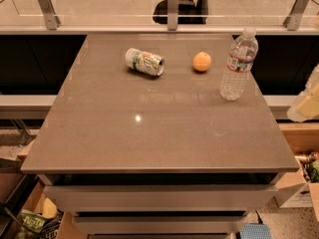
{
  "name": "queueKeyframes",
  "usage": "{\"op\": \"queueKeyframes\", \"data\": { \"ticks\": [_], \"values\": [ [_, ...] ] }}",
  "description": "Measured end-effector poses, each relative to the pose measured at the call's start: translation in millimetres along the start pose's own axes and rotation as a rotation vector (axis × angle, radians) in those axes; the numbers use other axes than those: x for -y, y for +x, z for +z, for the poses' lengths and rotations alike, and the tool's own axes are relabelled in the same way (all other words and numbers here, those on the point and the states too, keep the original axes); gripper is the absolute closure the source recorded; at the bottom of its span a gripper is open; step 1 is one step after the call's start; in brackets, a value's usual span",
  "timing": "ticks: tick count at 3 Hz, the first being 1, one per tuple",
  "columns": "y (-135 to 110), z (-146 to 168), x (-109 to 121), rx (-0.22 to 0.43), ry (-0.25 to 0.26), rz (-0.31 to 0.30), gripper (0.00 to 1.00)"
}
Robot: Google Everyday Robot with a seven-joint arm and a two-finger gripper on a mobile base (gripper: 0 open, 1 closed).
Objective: Pick water bottle
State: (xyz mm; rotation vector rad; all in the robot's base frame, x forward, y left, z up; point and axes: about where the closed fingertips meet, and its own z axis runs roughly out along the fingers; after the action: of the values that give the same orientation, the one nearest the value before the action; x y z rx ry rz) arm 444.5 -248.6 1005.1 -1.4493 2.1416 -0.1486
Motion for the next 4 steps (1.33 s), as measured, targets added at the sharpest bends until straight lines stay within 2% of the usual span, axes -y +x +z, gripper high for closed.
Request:
{"op": "queueKeyframes", "data": {
  "ticks": [2, 3, 4],
  "values": [
    [41, -8, 35, 0.159, 0.155, 0.119, 0.0],
    [58, -2, 51, 0.221, 0.188, 0.149, 0.0],
    [63, 13, 67, 0.308, 0.174, 0.14, 0.0]
  ]
}}
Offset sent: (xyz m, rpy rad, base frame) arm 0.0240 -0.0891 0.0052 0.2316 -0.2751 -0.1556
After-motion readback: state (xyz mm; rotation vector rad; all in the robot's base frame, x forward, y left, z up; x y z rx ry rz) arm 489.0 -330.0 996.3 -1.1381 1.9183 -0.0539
